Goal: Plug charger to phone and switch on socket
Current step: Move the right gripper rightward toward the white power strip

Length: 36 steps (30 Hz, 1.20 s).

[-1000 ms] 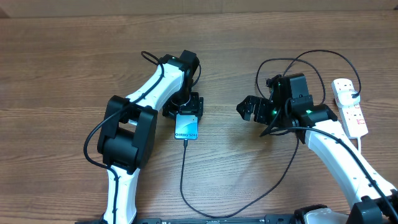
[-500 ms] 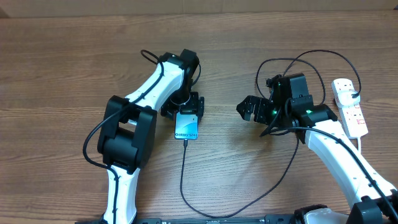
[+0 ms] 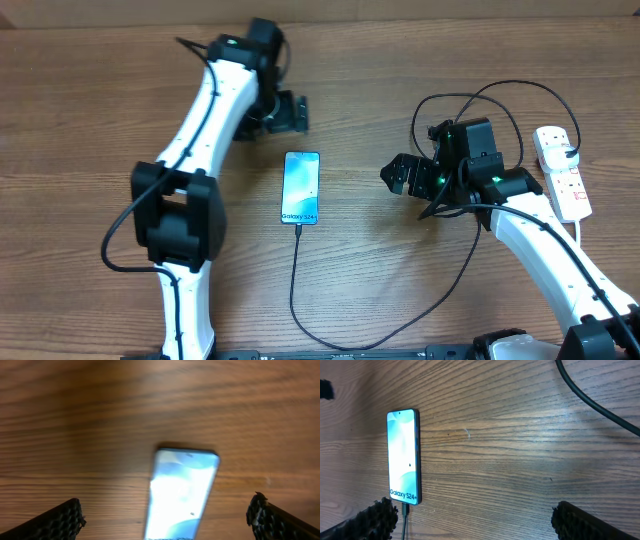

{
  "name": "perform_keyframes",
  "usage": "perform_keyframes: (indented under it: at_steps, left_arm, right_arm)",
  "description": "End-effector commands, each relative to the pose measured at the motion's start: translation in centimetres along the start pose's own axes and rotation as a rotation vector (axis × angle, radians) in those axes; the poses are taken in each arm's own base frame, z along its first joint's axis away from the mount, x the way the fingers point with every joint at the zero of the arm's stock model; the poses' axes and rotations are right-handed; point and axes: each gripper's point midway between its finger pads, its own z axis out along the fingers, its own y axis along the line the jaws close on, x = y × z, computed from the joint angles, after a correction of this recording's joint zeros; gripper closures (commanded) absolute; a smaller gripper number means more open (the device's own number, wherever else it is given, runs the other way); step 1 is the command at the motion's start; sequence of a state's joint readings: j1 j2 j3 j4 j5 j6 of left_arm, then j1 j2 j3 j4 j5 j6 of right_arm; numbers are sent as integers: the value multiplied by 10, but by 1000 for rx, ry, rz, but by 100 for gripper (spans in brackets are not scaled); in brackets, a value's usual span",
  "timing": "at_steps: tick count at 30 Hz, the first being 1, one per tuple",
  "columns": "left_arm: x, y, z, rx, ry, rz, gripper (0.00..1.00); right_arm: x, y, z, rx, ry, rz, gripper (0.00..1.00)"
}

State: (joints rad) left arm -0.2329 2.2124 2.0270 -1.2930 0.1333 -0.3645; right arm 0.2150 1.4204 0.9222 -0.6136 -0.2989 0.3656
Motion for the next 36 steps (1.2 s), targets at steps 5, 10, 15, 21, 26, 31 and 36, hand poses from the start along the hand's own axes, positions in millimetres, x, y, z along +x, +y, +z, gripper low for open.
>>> perform_keyframes:
  at_steps: [5, 10, 15, 21, 26, 31, 36]
  left_arm:
    - [-20, 46, -15, -12, -38, -104, 0]
    - [-24, 60, -17, -13, -44, -135, 0]
    - [-24, 60, -17, -13, -44, -136, 0]
    - [-24, 60, -17, -13, -44, -135, 0]
    - [-24, 60, -17, -13, -44, -135, 0]
    - [-24, 60, -17, -13, -44, -135, 0]
    - [-24, 60, -17, -13, -44, -135, 0]
  right_arm:
    - [-7, 1, -2, 4, -21, -11, 0]
    - [-7, 1, -2, 4, -21, -11, 0]
    - [-7, 1, -2, 4, -21, -11, 0]
    - [-22, 8, -3, -25, -81, -24, 0]
    - [-29, 13, -4, -46, -108, -36, 0]
    - [-28, 18, -5, -72, -99, -39, 36]
    - [-42, 13, -13, -69, -131, -18, 94]
